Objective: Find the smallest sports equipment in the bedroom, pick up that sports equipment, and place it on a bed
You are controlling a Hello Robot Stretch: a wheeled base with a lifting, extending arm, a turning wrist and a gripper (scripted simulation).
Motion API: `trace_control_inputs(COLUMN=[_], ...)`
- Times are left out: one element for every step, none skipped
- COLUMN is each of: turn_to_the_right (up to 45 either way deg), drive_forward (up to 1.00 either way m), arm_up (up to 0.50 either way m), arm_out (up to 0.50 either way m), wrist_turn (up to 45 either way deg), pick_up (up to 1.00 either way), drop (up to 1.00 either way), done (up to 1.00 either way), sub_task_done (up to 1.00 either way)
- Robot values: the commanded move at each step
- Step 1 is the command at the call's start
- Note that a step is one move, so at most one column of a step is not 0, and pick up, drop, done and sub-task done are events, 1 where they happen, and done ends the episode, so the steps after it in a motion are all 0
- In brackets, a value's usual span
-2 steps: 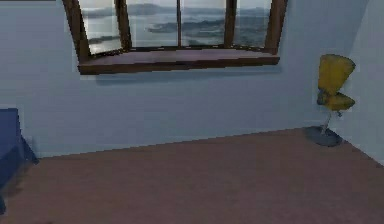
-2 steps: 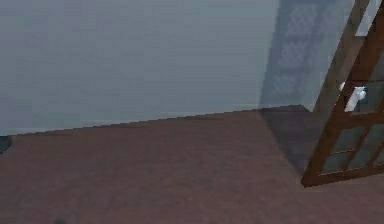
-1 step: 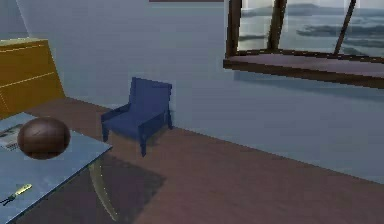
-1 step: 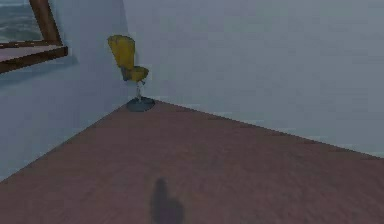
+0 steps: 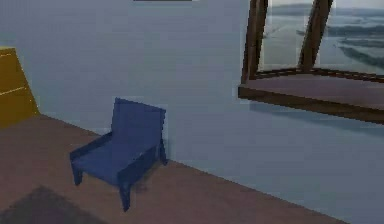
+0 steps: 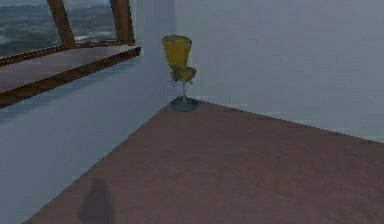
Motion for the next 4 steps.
trace_control_inputs(turn_to_the_right=[-45.0,-45.0,-45.0,-21.0], drive_forward=[0.00,0.00,0.00,0.00], arm_up=[0.00,0.00,0.00,0.00], arm_out=[0.00,0.00,0.00,0.00], wrist_turn=[0.0,0.0,0.0,0.0], pick_up=[0.00,0.00,0.00,0.00], drop=[0.00,0.00,0.00,0.00], done=[0.00,0.00,0.00,0.00], sub_task_done=[0.00,0.00,0.00,0.00])
